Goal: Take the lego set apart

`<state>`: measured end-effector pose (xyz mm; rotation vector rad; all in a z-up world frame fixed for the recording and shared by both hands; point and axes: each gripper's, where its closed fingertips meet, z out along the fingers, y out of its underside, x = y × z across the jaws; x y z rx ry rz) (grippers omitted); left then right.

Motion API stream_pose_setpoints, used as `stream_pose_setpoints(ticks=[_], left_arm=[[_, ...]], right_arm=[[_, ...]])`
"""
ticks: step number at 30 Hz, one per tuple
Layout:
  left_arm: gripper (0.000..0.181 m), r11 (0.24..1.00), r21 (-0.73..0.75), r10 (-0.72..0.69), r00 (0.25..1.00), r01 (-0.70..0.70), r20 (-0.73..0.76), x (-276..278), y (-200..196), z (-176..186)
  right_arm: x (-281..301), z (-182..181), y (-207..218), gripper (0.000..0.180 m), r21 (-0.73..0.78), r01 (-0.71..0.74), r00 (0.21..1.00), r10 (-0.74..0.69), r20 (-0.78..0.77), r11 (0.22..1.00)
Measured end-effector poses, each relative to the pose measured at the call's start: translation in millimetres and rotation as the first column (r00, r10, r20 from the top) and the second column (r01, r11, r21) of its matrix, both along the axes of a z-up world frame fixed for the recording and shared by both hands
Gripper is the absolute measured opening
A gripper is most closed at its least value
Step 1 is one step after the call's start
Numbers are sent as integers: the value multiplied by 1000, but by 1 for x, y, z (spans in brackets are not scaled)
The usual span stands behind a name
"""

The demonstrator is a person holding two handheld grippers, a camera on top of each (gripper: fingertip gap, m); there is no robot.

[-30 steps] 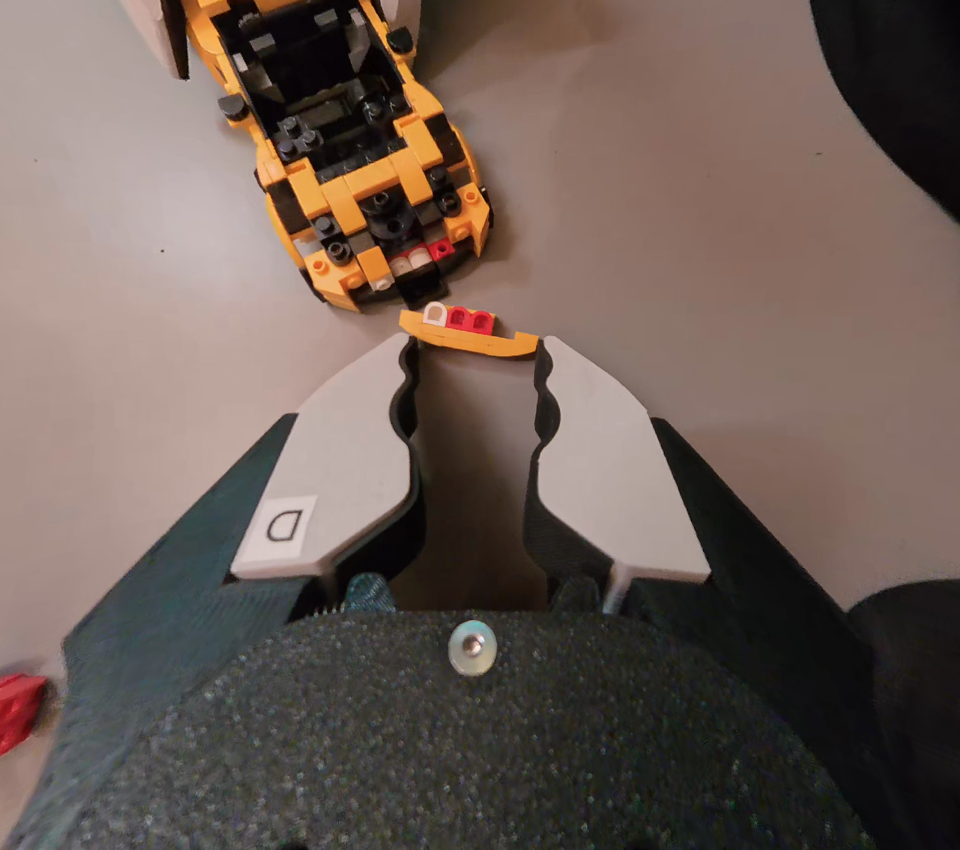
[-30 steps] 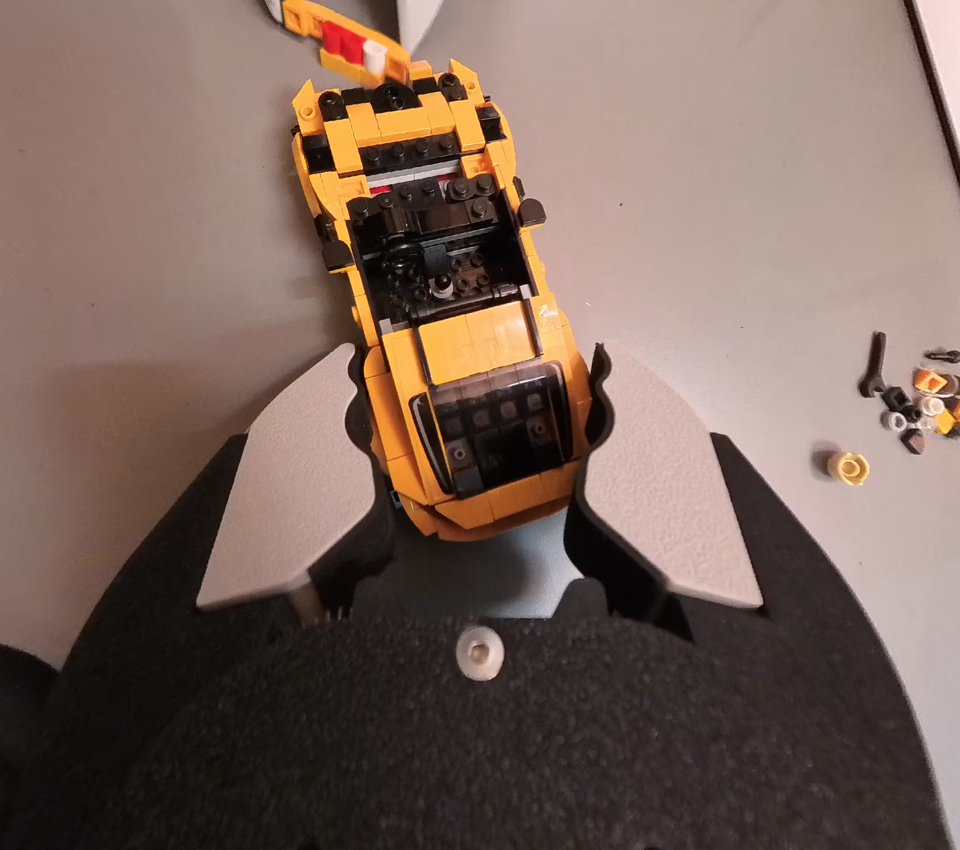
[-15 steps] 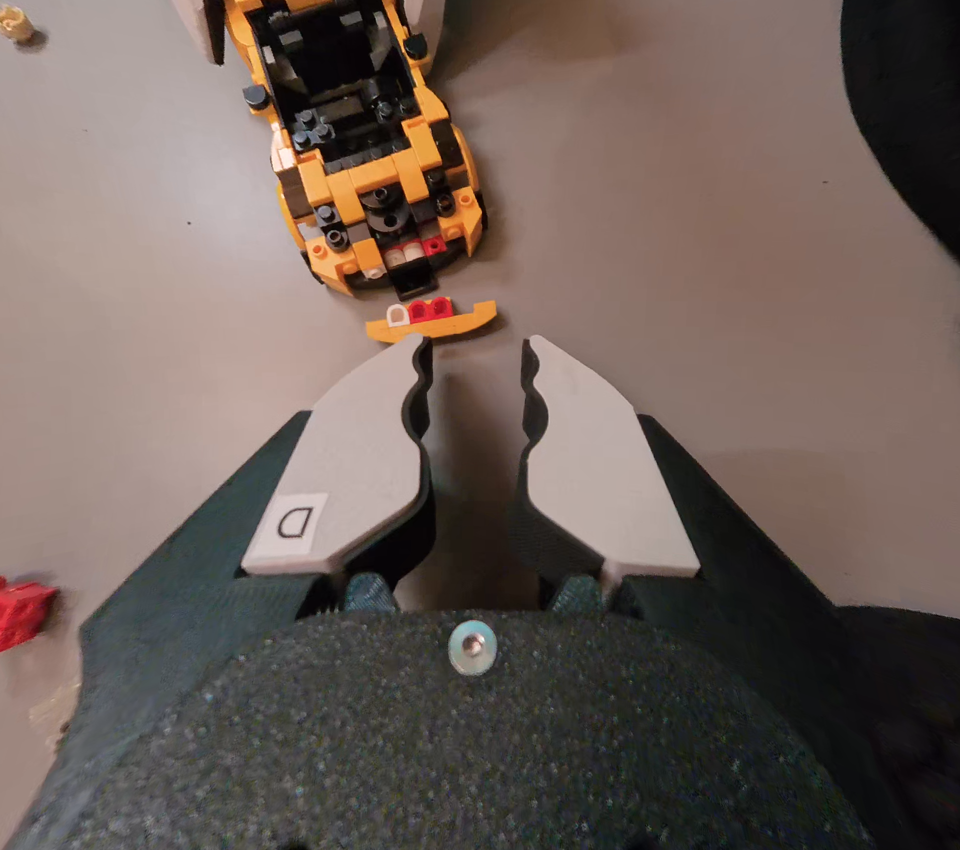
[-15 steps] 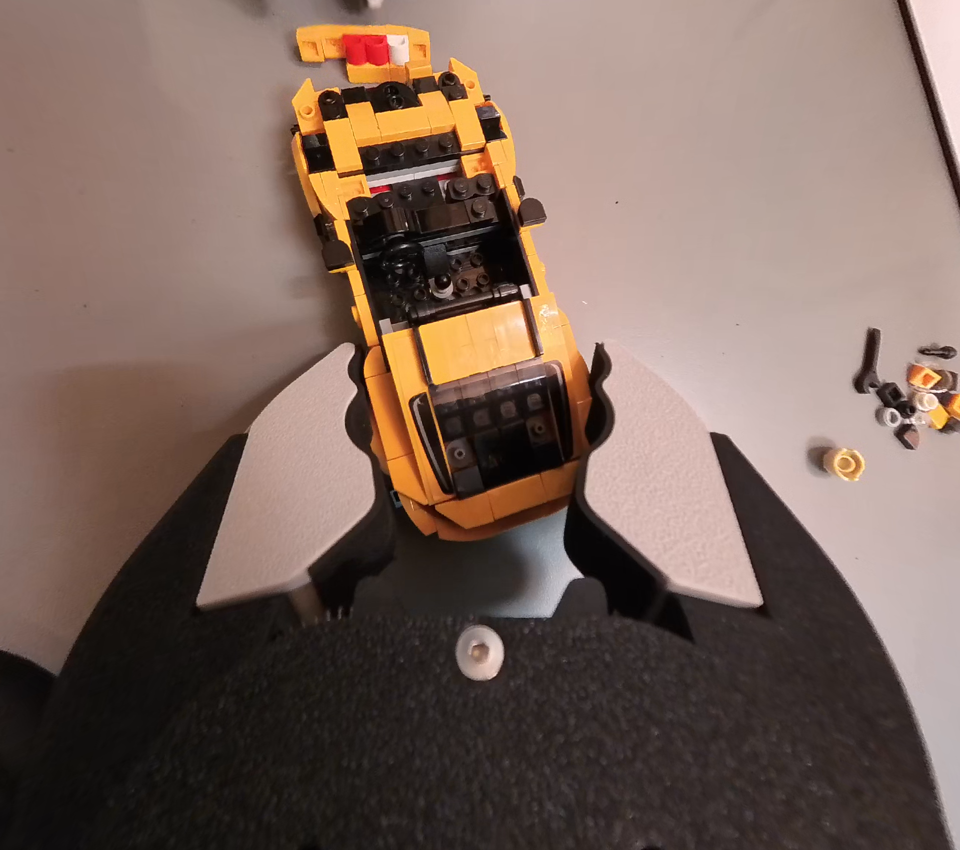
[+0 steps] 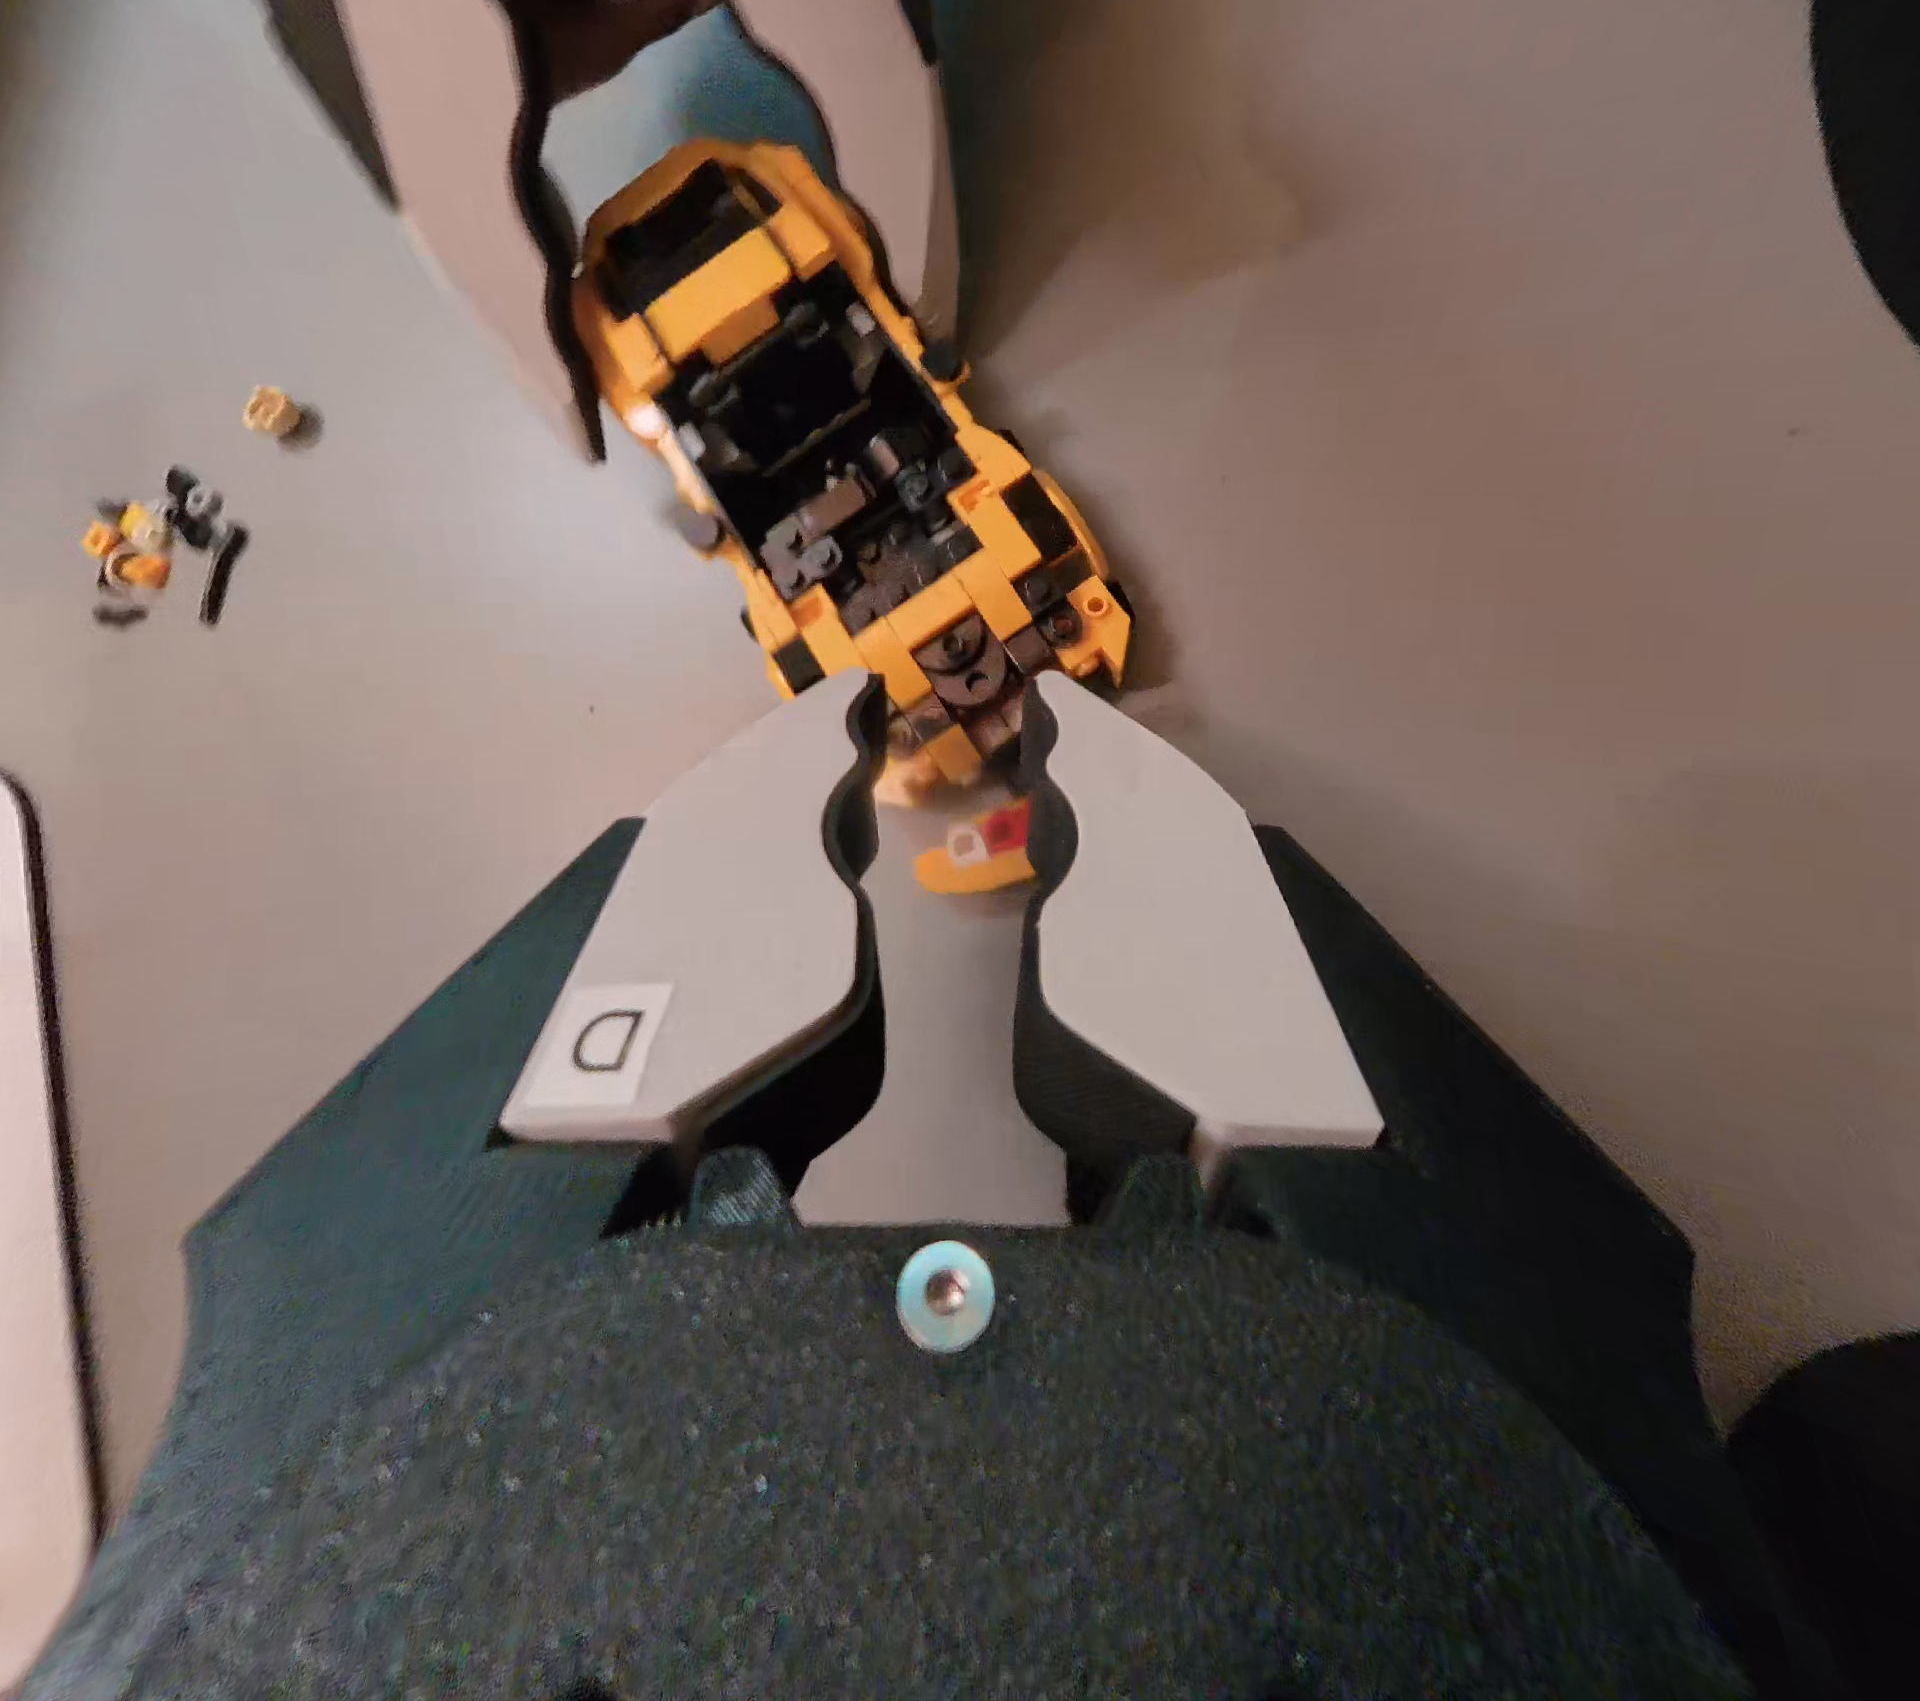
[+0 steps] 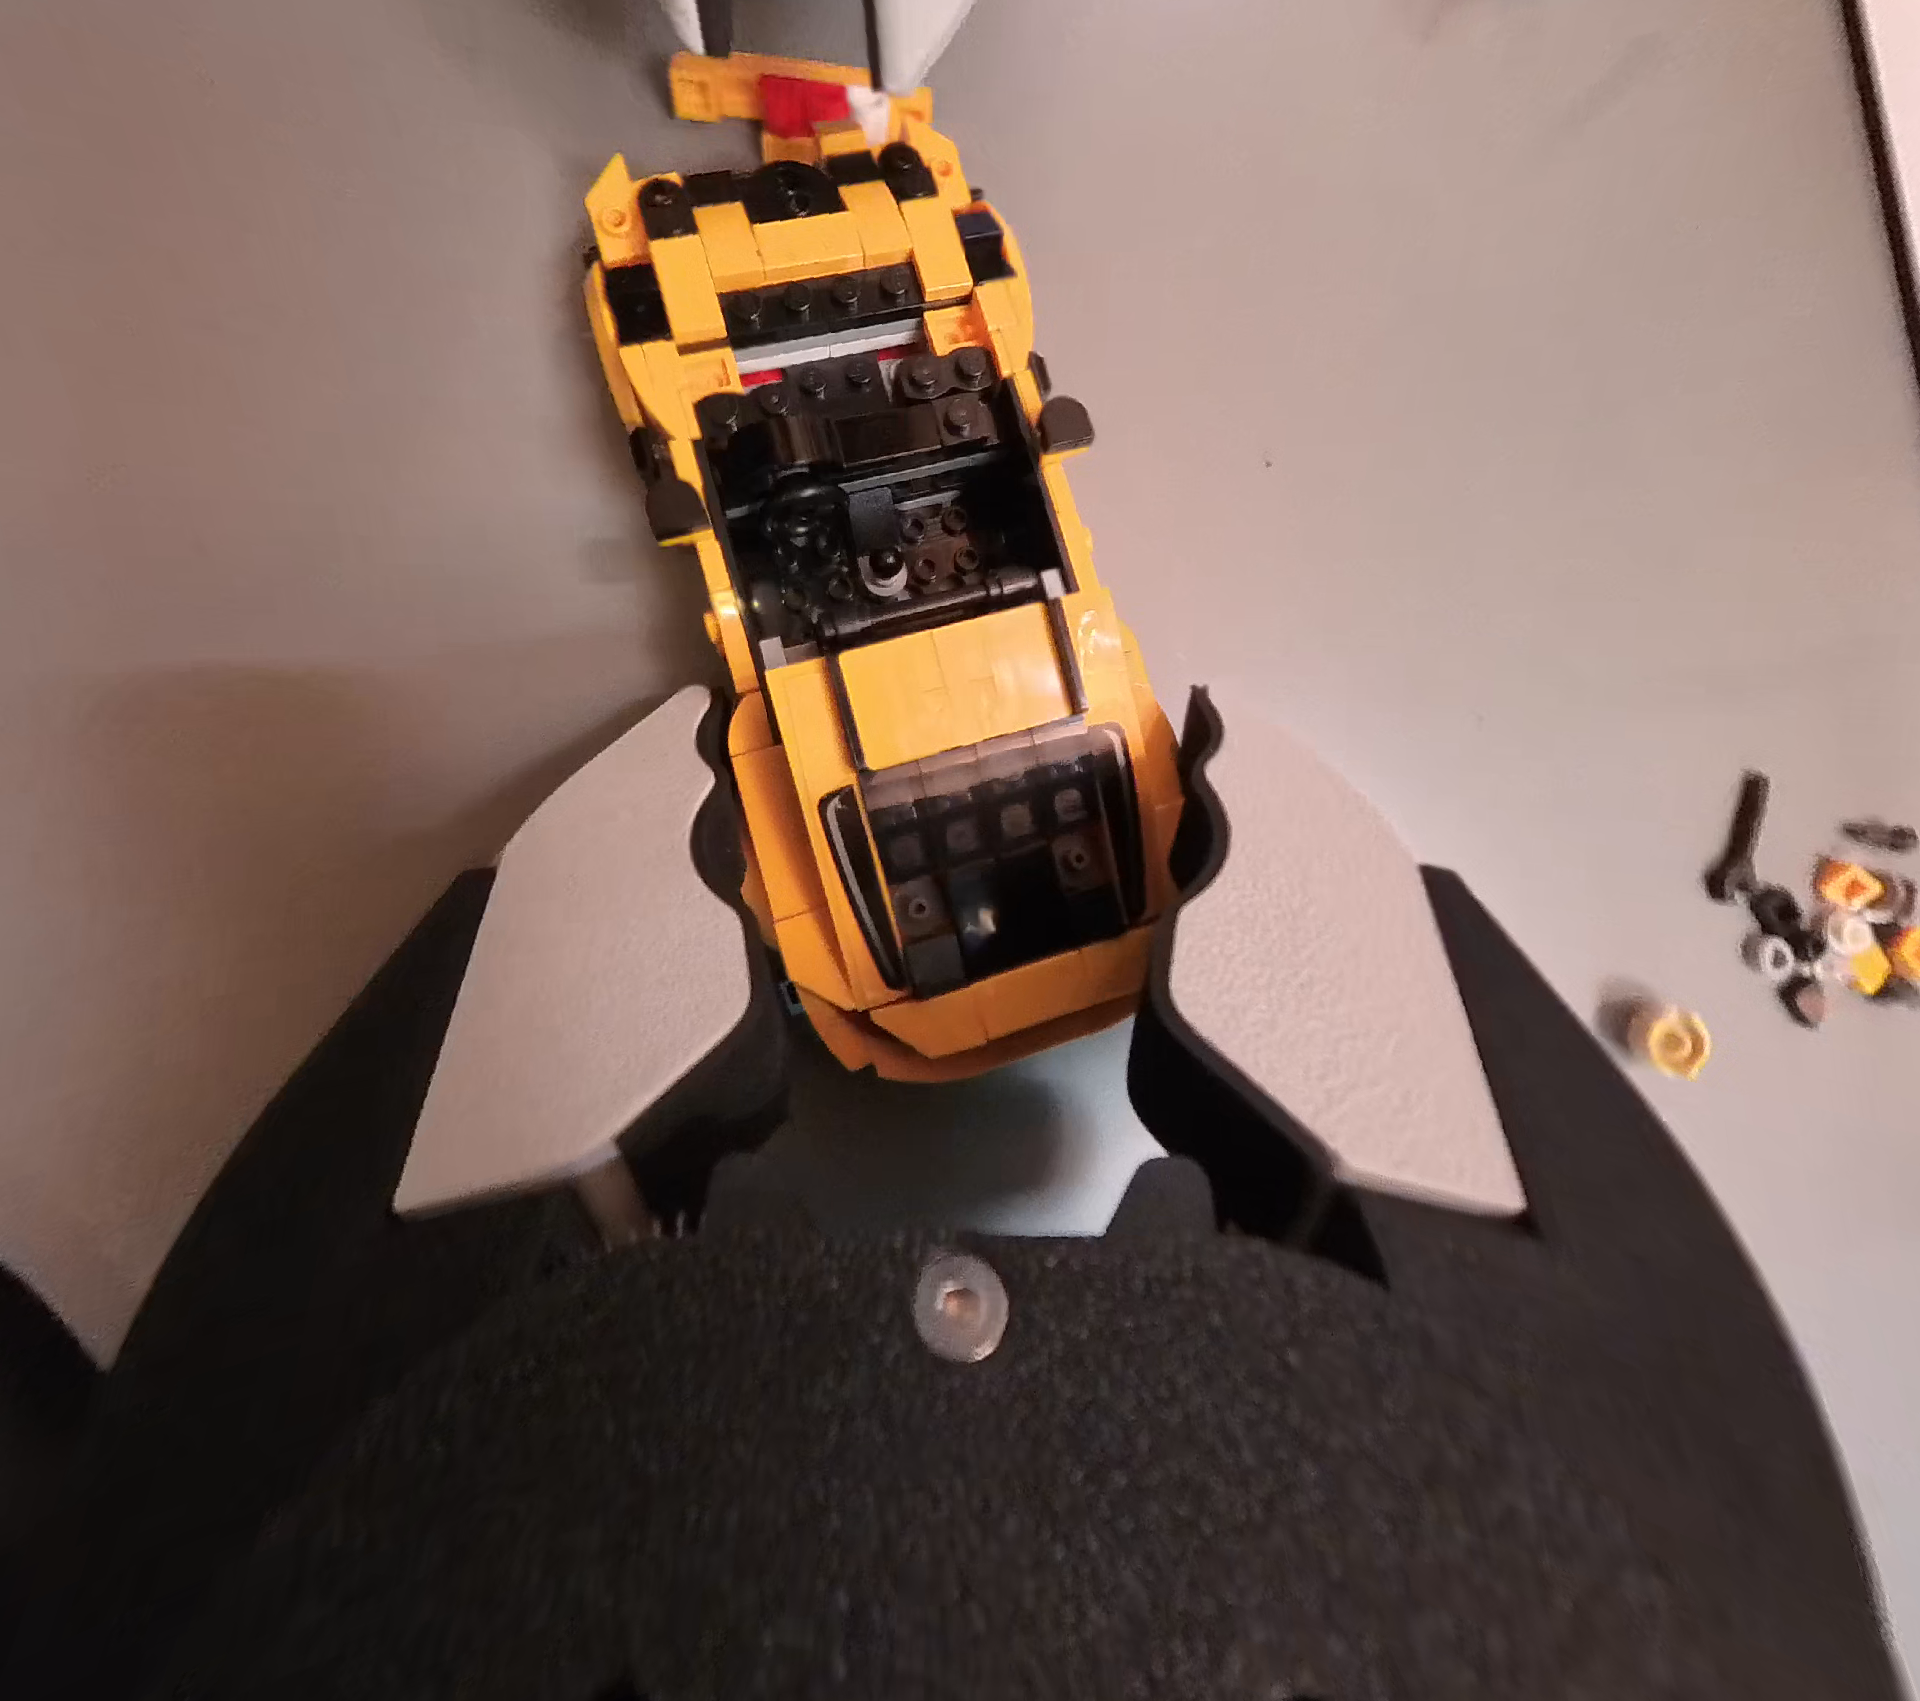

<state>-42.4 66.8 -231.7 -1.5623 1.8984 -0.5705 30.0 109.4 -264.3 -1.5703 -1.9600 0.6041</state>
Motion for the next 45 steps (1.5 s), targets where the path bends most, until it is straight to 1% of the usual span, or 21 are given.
stream_pose_setpoints(ticks=[4,6,9,12,16,18,22,27,33,36,45], left_arm=[[24,989,38,-139,983,144,-123,8,-1,2],[25,974,28,-213,955,223,-207,6,-3,-3],[26,954,-11,-288,904,300,-316,0,-1,-9],[21,926,-47,-365,856,375,-368,1,-2,-11],[16,896,-59,-425,811,440,-402,4,-2,-12],[15,882,-40,-443,797,469,-410,6,-2,-13],[17,878,-49,-446,778,476,-442,3,0,-13],[22,874,-9,-441,786,486,-433,1,-1,-14],[20,870,54,-420,792,491,-444,2,-1,-14],[16,867,86,-404,794,491,-454,-1,-2,-13],[15,872,55,-411,788,486,-458,0,-2,-12]], right_arm=[[-8,-1,0,82,6,-115,993,115,39,993],[-12,-1,1,82,7,-159,986,158,55,987],[-14,-2,1,82,7,-203,978,202,57,979],[-16,-1,1,82,4,-224,974,223,46,975],[-15,-1,0,82,-1,-229,973,229,27,973],[-15,-1,-1,82,-1,-231,973,231,24,973],[-15,0,0,82,4,-233,972,233,29,973],[-15,0,0,82,5,-227,973,227,32,974],[-15,0,0,82,3,-227,973,227,31,974],[-15,0,1,82,3,-226,974,225,33,974],[-15,0,1,82,4,-225,974,225,37,974]])
